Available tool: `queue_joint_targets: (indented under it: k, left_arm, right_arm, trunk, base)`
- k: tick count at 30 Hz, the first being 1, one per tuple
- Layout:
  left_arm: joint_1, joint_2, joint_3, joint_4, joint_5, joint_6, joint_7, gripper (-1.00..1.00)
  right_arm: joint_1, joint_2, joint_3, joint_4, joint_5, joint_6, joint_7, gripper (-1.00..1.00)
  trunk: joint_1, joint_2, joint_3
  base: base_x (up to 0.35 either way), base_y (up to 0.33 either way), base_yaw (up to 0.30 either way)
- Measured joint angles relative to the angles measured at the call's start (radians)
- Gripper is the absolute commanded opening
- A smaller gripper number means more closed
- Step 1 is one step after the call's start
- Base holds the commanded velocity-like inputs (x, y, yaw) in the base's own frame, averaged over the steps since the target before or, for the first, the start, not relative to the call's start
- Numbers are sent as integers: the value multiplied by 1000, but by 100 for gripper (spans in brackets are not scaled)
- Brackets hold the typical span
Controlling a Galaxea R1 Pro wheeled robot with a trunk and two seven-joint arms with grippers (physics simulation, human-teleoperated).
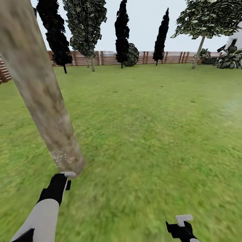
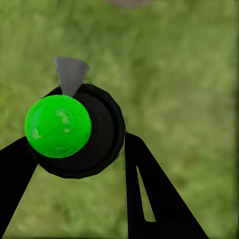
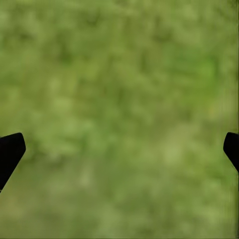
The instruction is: In the garden, pick up the pesticide atomizer on the floor and spray pesticide onto both trees until each tree trunk is fully covered.
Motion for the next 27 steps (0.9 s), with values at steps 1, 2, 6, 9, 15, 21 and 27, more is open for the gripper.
queue_joint_targets:
  k: [1,2,6,9,15,21,27]
  left_arm:
    - [0,0,0,0,0,0,0,-100]
    - [0,0,0,0,0,0,0,-100]
    - [0,0,0,1,0,0,0,-100]
    - [0,-1,0,1,0,0,0,-100]
    - [0,-3,0,1,0,0,1,-100]
    - [0,-3,0,1,0,-1,1,-100]
    - [0,-3,0,1,-1,-1,1,-100]
  right_arm:
    - [0,0,0,0,0,0,0,100]
    - [0,0,0,0,0,0,0,100]
    - [0,0,0,0,0,0,0,100]
    - [0,0,0,0,0,0,0,100]
    - [0,0,0,0,0,0,0,100]
    - [0,0,0,-1,0,-1,0,100]
    - [0,0,0,0,0,0,0,100]
  trunk:
    - [0,0,0]
    - [0,0,0]
    - [0,0,0]
    - [0,0,0]
    - [0,0,0]
    - [0,0,0]
    - [0,0,0]
  base:
    - [186,-270,272]
    - [194,-270,272]
    - [209,-269,273]
    - [214,-269,273]
    - [214,-269,255]
    - [201,-269,30]
    - [184,-269,5]
